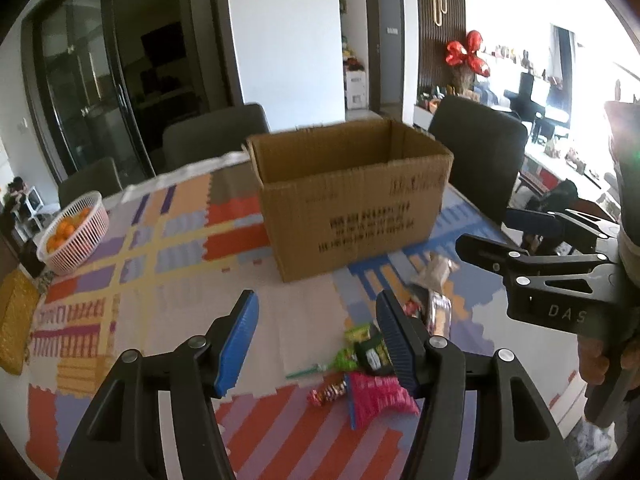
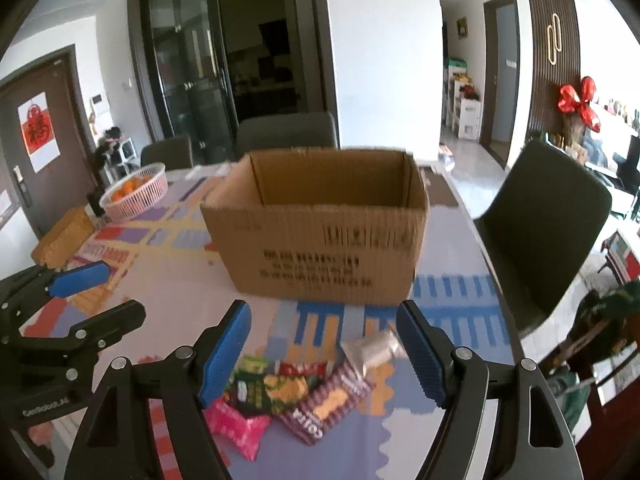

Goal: Organize snacks
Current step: 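Return both tools to the snack pile in front of the box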

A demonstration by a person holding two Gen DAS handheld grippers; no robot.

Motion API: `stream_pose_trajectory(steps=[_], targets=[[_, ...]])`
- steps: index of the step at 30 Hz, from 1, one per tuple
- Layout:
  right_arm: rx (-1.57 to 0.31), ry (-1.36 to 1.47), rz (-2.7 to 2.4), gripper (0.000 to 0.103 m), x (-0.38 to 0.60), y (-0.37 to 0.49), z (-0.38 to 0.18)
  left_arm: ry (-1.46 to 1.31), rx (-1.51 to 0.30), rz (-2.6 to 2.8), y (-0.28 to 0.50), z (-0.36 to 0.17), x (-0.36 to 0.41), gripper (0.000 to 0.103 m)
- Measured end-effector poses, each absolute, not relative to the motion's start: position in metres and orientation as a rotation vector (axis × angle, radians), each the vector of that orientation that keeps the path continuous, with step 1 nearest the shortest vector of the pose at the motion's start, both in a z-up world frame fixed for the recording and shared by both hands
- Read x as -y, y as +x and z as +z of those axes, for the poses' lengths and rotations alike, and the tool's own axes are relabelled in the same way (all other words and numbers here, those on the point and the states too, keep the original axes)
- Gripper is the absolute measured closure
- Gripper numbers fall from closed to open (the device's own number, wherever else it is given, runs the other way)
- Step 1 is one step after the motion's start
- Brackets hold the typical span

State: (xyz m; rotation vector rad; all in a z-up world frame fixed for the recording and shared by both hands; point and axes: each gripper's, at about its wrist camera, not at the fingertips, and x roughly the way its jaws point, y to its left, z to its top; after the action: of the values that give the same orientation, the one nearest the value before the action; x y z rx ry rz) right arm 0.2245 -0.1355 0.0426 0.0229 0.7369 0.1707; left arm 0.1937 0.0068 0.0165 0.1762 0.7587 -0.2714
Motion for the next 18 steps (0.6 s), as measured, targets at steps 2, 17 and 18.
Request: stream_pose_trajectory(steps=[2,17,18], targets=[[-0.764,0.022,0.172,0.027,0.133,0.222,0.033,0.179,-0.784,-0.280,0.194,0.008,-0.006,0.043],[-0.946,0.032,0.130,0.027,0.132,0.219,-0.033,0.278,-0.956,-0.368,0.209,-0.050,0.001,0.043],[-0.954,0.036,0.127,0.027,0.132,0.220,-0.037,0.288,-0.967,-0.367,0.212,-0.054,0.002,0.043]])
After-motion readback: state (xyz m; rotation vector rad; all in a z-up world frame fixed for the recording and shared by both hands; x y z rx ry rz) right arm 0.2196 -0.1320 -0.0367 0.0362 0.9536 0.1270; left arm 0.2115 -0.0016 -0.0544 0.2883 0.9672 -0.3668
